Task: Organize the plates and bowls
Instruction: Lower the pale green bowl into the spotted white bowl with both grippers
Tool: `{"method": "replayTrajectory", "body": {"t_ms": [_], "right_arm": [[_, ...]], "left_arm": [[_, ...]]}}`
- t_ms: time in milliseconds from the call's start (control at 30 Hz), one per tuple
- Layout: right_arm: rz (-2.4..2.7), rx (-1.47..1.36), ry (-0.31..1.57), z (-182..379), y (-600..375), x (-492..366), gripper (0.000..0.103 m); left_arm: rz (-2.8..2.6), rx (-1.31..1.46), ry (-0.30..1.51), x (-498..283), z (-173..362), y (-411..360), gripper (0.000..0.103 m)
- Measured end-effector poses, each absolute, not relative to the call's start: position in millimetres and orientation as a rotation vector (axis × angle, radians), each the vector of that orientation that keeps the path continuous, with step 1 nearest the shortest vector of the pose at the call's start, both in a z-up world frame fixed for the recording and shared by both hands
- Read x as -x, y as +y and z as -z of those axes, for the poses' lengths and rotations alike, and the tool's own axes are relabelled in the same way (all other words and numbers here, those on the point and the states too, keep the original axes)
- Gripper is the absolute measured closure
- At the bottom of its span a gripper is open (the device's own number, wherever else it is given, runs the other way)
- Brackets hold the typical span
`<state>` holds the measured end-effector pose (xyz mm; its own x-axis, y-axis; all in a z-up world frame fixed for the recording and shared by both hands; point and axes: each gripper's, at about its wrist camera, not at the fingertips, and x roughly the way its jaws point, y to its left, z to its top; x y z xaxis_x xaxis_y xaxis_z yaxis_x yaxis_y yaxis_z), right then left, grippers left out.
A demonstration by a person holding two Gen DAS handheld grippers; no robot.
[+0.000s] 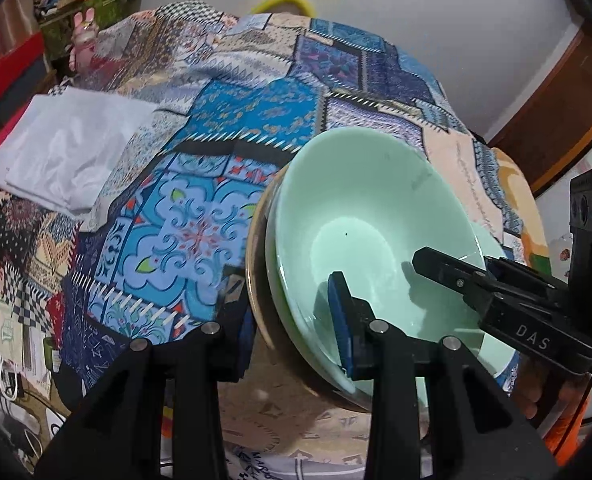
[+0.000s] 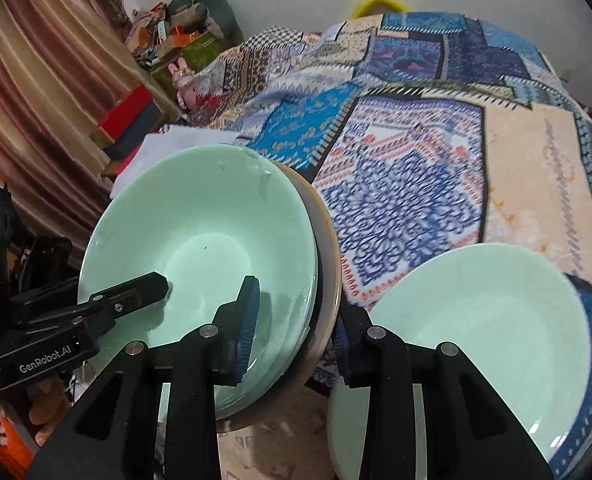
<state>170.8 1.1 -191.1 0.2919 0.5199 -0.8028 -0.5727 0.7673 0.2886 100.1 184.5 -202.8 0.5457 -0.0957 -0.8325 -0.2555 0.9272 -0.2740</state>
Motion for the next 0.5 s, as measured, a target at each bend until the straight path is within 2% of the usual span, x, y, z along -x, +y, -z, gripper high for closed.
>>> {"method": "replayTrajectory", "body": {"t_ms": [500], "right_arm": [[-0.629, 0.009, 0.972, 159, -58, -173, 0.072]], "left_arm": [[0.004, 0.335, 0.954, -122, 170, 132, 0.069]]}}
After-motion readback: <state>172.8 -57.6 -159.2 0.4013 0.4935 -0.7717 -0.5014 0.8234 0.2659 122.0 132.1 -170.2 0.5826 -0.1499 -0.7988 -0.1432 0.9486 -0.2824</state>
